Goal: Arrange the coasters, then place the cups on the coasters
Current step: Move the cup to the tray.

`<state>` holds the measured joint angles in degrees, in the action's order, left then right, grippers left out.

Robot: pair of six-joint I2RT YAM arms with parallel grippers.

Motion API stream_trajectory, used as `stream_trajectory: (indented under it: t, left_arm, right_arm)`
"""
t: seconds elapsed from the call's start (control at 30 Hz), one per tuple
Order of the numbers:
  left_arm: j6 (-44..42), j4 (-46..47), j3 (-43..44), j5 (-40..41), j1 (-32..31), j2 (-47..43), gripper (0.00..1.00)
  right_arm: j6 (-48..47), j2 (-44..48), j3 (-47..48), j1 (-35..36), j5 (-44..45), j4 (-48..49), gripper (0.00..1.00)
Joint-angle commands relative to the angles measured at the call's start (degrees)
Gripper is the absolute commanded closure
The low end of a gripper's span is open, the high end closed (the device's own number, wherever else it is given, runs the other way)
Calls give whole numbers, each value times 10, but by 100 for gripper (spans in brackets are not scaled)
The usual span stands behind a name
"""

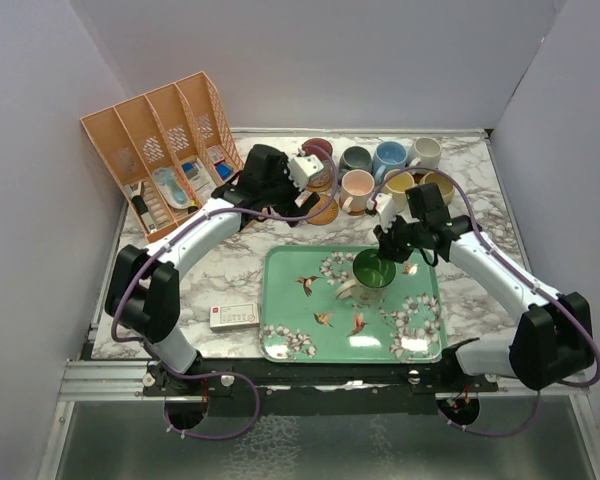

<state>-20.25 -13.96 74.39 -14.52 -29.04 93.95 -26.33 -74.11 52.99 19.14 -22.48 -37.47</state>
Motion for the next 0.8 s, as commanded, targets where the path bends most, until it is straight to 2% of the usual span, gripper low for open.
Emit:
stream_trajectory:
  t: [0.0,0.3,0.5,0.77]
  left_arm:
    - [30,7,-30,-14,9,-34,1]
    - [33,-11,-76,-97,9,-69,2]
    - [15,-45,-94,-158,-2,-83,3]
    - [-40,-69,-110,-182,-58,-73,4]
  right_arm:
    - [90,-24,44,14,-10,107,99]
    - [124,-44,32,21,-6,148,98]
    - [122,-28,25,21,-28,151,84]
    - [106,-16,27,21,-25,140,66]
